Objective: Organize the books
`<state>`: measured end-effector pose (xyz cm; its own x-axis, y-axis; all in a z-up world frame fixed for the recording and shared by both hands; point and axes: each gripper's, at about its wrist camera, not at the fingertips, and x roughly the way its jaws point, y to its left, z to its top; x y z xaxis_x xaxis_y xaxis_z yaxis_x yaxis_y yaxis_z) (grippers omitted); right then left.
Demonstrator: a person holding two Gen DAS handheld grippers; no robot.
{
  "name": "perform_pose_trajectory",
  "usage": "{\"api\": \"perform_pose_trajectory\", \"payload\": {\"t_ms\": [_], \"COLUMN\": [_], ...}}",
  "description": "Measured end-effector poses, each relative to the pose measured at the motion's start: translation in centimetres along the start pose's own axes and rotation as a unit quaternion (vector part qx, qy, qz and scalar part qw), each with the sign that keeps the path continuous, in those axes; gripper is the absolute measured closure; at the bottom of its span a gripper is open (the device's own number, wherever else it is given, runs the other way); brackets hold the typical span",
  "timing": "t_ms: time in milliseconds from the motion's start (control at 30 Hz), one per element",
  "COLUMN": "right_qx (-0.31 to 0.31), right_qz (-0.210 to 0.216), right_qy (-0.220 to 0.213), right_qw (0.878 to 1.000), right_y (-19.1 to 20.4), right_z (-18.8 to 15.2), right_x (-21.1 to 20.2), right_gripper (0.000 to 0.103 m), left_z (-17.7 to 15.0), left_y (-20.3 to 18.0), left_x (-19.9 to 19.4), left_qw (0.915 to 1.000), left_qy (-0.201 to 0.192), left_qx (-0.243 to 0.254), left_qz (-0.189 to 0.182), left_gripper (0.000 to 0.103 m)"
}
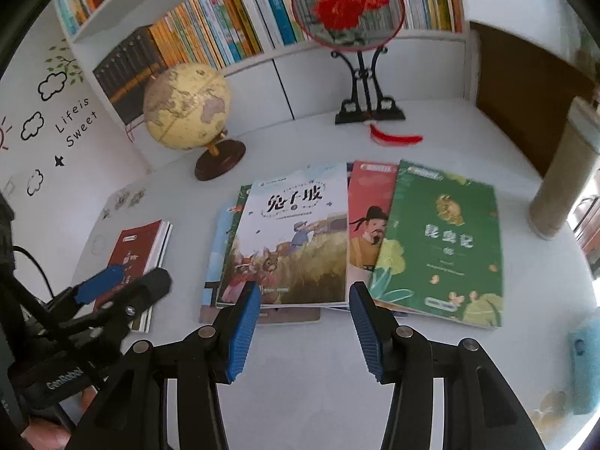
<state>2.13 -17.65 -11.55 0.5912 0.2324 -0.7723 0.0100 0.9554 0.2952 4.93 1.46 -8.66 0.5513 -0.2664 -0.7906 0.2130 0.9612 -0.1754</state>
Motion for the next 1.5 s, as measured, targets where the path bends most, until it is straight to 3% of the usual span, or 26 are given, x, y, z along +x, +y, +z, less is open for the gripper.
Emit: {"api": "perform_pose_trajectory", "payload": {"t_ms": [167,300,500,700,967,1067,1500], "right_qx": [-0.001,0.006,-0.004,-0.012,-0.01,-0.011,-0.037], "right_qz": [-0.008,-0.002,-0.002,-0.005,0.005,0.012,0.018], "right_qy": [0.016,0.034,0.051,0.069,0.096,0.107,0.114], "right_qw": [1.0,0.999,0.999,0.998,0.995,0.994,0.993], "right_y": [-0.1,-0.9,-1.5,-2.2,-2.9,-2.8,-1.0], "right_z": [0.3,0.6,1.4,2.5,3.0,2.9,1.9], "right_x": [2.1,3.4,6.4,9.6,12.3,13.3,13.1], "right_gripper": [0.055,0.055,0.055,0.055,0.055,0.055,0.05], "left_z": [0.2,-0.1,0.2,0.2,0.3,0.0,-0.9], "left_y": [1.0,3.5,4.2,6.5,6.8,6.5,5.6], "left_x": [1.9,3.8,7.2,10.4,12.1,12.5,11.0], "left_qw": [1.0,0.9939,0.9943,0.9782,0.979,0.9771,0.9816], "left_qy": [0.006,0.026,0.046,0.061,0.077,0.08,0.088], "left_qx": [0.004,-0.026,-0.036,-0.122,-0.134,-0.136,-0.094], "left_qz": [-0.002,-0.104,-0.089,-0.157,-0.133,-0.143,-0.141], "left_gripper": [0.016,0.017,0.017,0.017,0.017,0.017,0.017]}}
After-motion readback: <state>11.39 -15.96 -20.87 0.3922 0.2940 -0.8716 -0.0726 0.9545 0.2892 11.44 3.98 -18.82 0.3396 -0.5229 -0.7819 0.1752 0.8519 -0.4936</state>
